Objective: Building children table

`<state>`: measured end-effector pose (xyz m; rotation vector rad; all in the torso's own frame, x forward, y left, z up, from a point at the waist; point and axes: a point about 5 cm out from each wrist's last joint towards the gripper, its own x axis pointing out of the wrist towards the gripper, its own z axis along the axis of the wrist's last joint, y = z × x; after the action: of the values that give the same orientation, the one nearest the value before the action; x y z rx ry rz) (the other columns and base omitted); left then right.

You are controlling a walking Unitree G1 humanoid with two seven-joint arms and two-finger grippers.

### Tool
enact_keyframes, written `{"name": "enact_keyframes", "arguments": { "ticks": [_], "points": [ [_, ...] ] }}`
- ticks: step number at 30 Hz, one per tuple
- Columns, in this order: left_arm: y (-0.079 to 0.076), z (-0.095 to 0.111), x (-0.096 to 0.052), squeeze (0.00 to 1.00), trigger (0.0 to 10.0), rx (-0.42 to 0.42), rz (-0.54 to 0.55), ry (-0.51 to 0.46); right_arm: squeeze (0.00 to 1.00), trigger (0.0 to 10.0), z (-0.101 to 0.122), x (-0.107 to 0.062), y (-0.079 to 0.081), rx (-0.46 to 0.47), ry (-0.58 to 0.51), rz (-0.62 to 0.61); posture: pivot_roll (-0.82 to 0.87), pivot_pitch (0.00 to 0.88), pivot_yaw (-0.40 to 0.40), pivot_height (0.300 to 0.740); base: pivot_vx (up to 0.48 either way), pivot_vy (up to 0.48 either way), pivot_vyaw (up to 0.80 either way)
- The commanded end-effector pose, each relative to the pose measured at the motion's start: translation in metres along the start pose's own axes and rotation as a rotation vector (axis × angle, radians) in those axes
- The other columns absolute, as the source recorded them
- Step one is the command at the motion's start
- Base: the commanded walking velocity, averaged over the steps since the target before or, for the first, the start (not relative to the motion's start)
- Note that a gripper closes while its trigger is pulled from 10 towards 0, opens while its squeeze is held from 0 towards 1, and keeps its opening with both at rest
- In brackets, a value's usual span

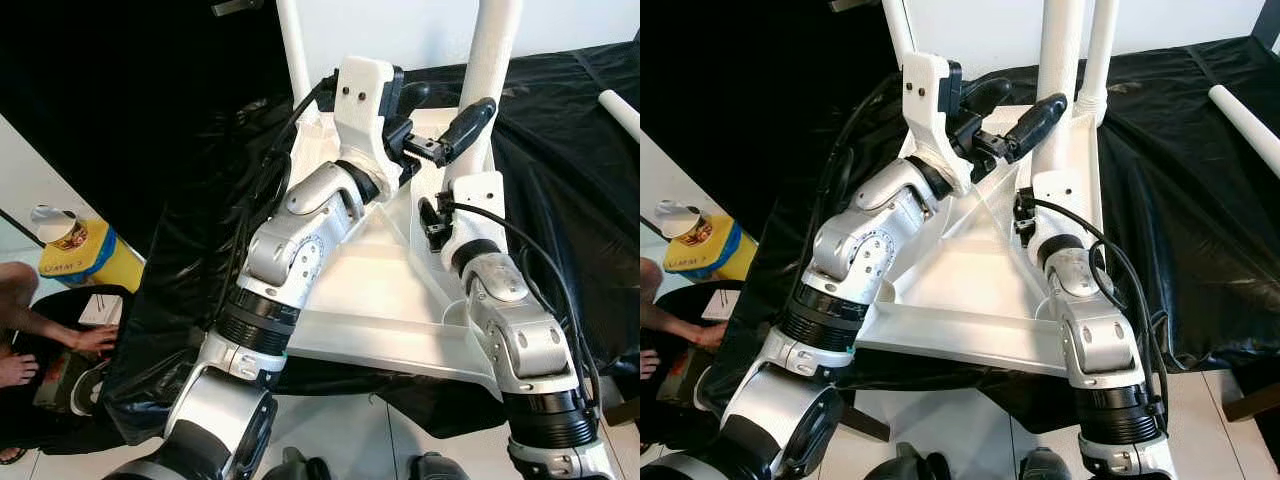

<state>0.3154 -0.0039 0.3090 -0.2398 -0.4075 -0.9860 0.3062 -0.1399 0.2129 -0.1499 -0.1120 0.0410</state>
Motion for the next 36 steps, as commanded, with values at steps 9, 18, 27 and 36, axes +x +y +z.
{"name": "enact_keyframes", "arguments": {
  "ticks": [9, 18, 27, 36],
  "points": [
    [0.004, 0.003, -0.005, 0.0, 10.0, 0.035, -0.015, -0.009, 0.0, 10.0, 0.006, 0.001, 0.002, 0.031, -0.037, -0.012, -0.18, 0.126, 0.128, 0.74, 0.0, 0.0, 0.0],
    [0.01, 0.003, -0.01, 0.0, 10.0, 0.066, 0.01, -0.003, 0.0, 10.0, 0.003, 0.004, 0.0, 0.059, -0.053, -0.048, -0.12, 0.101, 0.095, 0.74, 0.0, 0.0, 0.0],
    [0.014, 0.005, -0.014, 0.0, 10.0, 0.089, 0.036, -0.005, 0.0, 10.0, 0.004, 0.01, -0.001, 0.067, -0.066, -0.051, -0.09, 0.086, 0.074, 0.74, 0.0, 0.0, 0.0],
    [0.014, 0.006, -0.016, 0.0, 10.0, 0.097, 0.046, -0.011, 0.0, 10.0, 0.005, 0.011, 0.0, 0.072, -0.075, -0.053, -0.09, 0.085, 0.07, 0.74, 0.0, 0.0, 0.0]
  ]
}}
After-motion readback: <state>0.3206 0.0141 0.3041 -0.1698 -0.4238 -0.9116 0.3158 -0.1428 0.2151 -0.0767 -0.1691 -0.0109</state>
